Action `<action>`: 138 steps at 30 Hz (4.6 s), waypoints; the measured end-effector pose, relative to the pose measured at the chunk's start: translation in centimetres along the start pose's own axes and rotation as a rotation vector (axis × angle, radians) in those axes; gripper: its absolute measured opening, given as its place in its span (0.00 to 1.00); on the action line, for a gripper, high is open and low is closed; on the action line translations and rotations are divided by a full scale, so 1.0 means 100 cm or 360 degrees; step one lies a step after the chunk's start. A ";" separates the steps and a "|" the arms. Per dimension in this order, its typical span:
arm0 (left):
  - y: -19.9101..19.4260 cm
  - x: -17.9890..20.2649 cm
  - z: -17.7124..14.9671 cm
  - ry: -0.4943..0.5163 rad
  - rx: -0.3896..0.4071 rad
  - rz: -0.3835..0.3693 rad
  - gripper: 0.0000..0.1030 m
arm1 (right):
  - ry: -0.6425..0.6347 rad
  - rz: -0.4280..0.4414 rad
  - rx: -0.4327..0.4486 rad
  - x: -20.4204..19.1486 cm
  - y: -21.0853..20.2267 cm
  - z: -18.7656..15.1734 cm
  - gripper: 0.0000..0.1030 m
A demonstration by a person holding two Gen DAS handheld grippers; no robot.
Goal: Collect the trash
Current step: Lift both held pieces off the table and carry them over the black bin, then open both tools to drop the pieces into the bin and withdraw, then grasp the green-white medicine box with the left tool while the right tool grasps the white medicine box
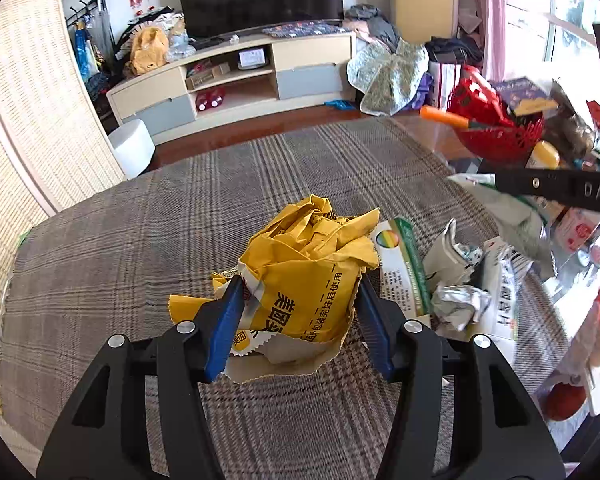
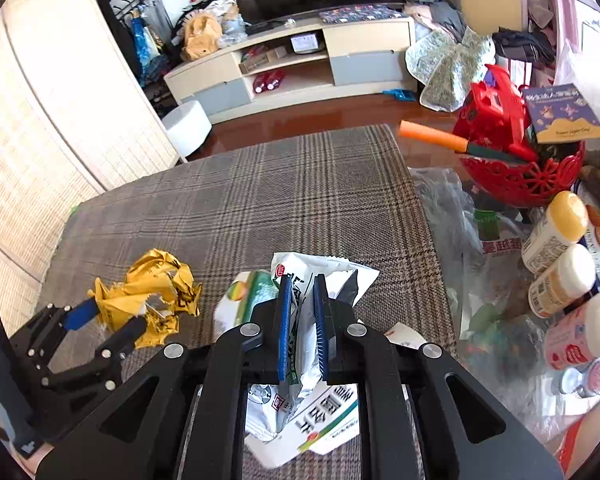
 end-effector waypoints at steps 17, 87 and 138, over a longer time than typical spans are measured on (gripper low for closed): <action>-0.213 0.038 -0.017 -0.0077 0.0165 -0.0043 0.52 | -0.0173 0.0081 0.0188 -0.062 -0.195 -0.041 0.12; -0.104 0.066 -0.288 -0.0335 -0.0432 -0.0211 0.92 | 0.0006 0.0079 -0.0341 0.014 -0.089 -0.278 0.97; 0.025 0.043 -0.021 -0.0038 -0.0040 -0.0071 0.92 | 0.0320 -0.0290 -0.0168 0.072 0.039 -0.077 0.55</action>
Point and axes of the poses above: each gripper's, at about its wrist camera, not at the fingertips, and y roughly the way its jaws point, x to its right, z to its top, the point moved 9 cm from there along y, roughly the way its jaws point, and after that the axes turned 12 degrees about x, right-handed, at the moved point
